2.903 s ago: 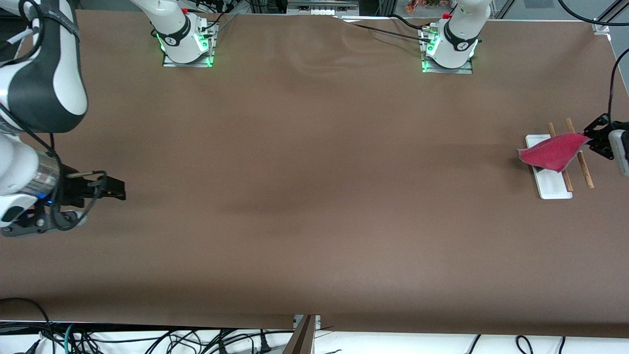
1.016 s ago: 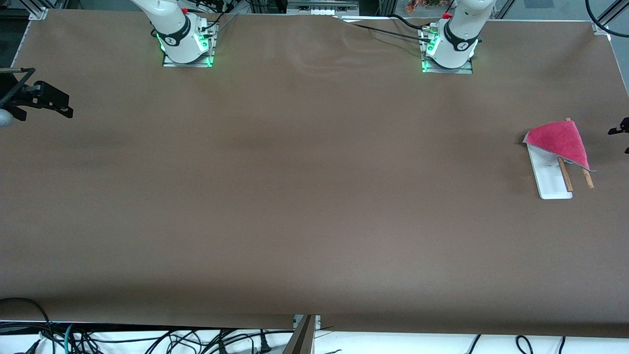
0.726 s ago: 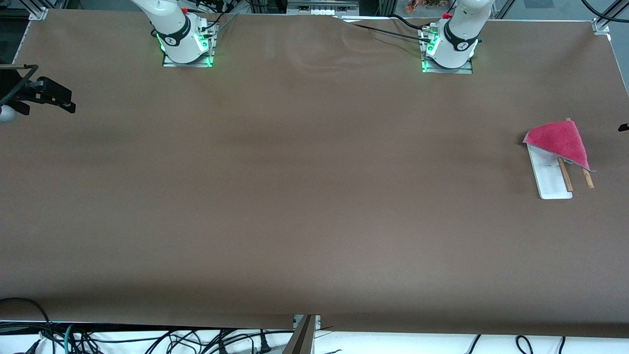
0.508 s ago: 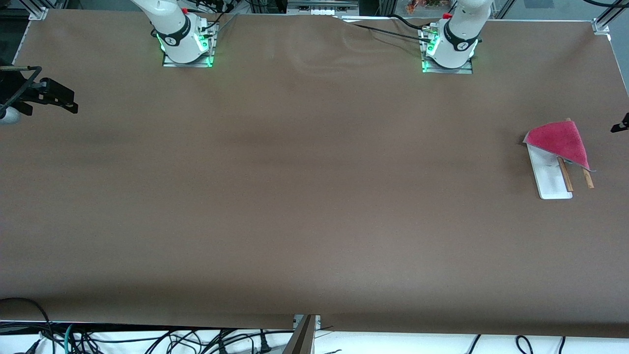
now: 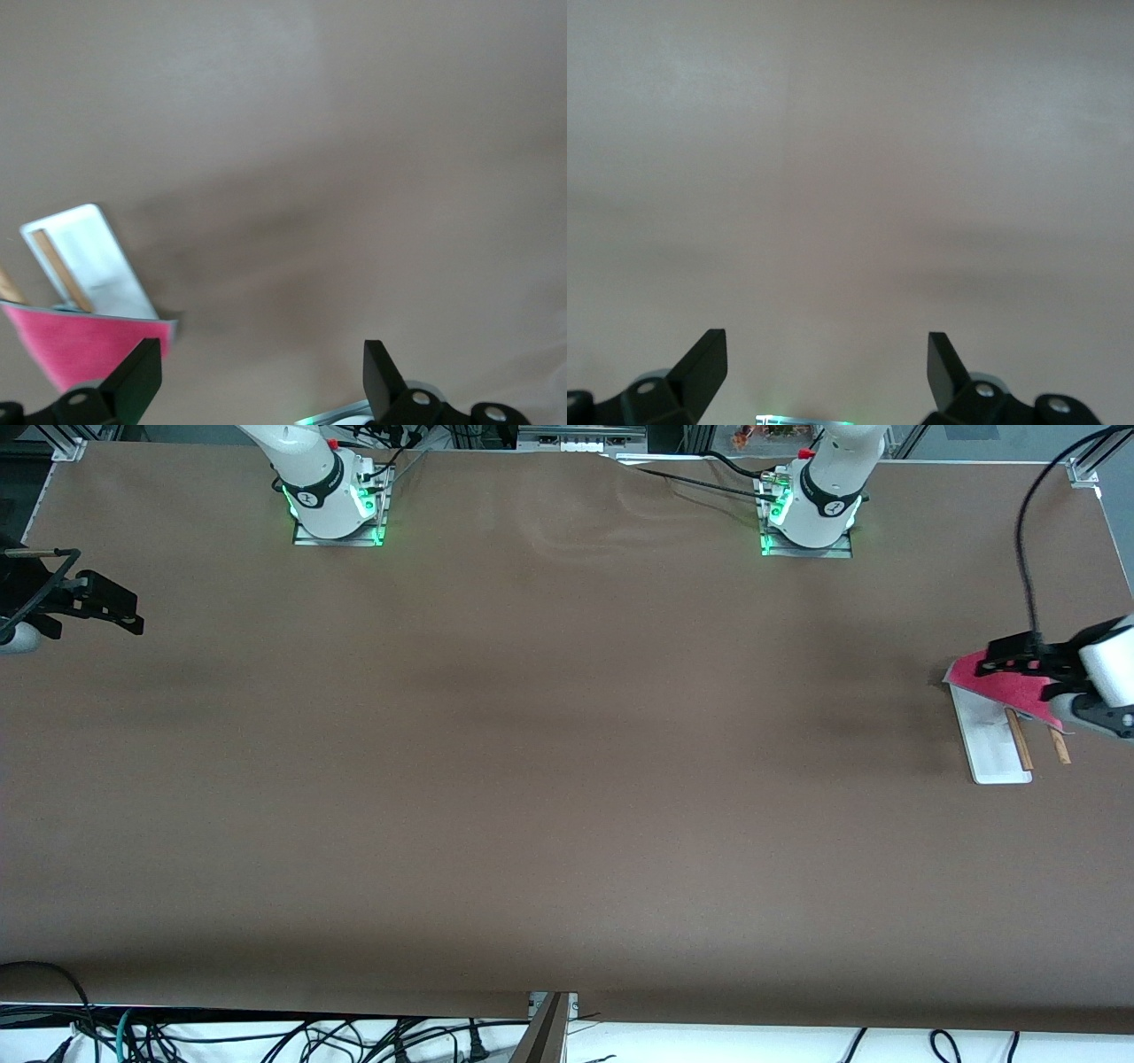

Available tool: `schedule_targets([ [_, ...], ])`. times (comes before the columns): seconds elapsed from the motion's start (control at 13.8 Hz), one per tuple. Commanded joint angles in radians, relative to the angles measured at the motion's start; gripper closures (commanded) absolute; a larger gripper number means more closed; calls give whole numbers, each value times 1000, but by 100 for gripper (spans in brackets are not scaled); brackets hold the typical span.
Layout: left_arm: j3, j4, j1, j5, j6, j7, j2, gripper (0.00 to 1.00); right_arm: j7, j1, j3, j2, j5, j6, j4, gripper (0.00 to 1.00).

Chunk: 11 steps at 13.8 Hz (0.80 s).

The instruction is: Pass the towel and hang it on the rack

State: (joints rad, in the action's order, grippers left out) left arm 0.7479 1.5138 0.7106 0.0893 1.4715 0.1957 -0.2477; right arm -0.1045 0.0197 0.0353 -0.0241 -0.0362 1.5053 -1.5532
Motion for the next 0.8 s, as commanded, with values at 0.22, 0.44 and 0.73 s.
schedule_targets([
  [0.22, -42, 6, -170, 14, 22, -237, 56, 0, 9, -8, -6, -16, 10, -3, 22, 0],
  [0.44, -428, 23, -472, -29, 97, -226, 119, 0, 17, -1, -8, -17, 10, -2, 22, 0],
  [0.73, -715, 178, -721, -62, 249, -228, 223, 0, 9, -1, -8, -17, 10, -2, 22, 0],
])
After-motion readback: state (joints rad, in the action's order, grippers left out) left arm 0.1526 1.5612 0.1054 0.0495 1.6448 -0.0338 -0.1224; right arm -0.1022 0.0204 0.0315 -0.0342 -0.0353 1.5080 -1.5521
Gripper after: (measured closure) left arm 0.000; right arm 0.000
